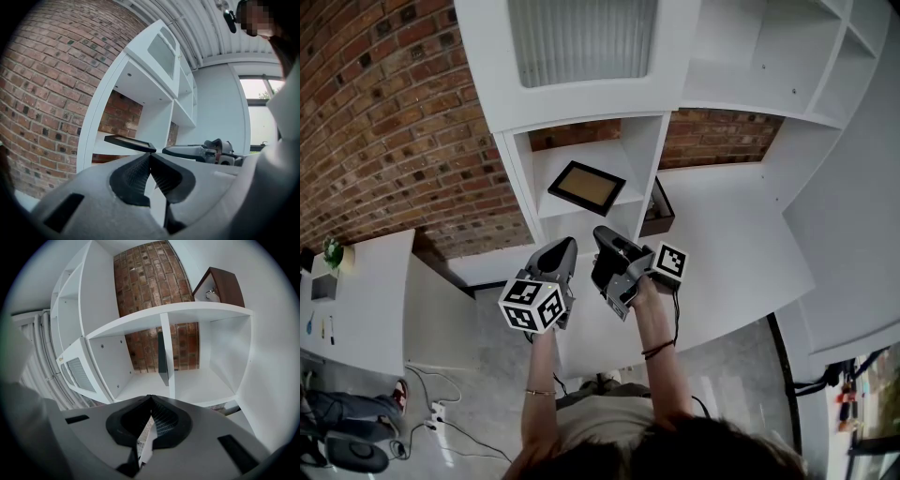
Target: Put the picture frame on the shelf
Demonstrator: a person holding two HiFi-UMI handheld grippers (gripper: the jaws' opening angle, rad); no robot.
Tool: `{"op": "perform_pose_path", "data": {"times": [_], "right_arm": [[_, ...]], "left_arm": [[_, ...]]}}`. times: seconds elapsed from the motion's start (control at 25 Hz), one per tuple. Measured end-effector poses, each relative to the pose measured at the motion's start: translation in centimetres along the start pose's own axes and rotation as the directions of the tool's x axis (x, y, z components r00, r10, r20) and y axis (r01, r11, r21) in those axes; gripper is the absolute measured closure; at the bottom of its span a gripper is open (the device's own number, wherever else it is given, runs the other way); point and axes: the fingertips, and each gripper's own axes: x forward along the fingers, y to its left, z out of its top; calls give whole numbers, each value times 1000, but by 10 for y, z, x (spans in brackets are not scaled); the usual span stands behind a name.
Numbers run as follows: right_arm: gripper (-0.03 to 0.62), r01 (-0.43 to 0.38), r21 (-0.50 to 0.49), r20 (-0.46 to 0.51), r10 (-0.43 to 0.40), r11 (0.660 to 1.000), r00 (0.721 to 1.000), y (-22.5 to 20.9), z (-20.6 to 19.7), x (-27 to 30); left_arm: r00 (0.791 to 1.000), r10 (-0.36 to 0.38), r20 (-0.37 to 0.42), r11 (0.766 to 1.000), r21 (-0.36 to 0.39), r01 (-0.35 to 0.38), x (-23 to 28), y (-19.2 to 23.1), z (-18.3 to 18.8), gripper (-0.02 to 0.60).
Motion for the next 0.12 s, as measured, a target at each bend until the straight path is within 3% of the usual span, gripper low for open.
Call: {"op": "perform_pose_path", "data": {"times": [0.12], "right_arm": [[585, -3, 5, 3, 3, 1000, 1000, 1, 0, 0]], "left_arm": [[1000, 2, -2, 1000, -1, -2, 0, 0, 0, 571]]}}
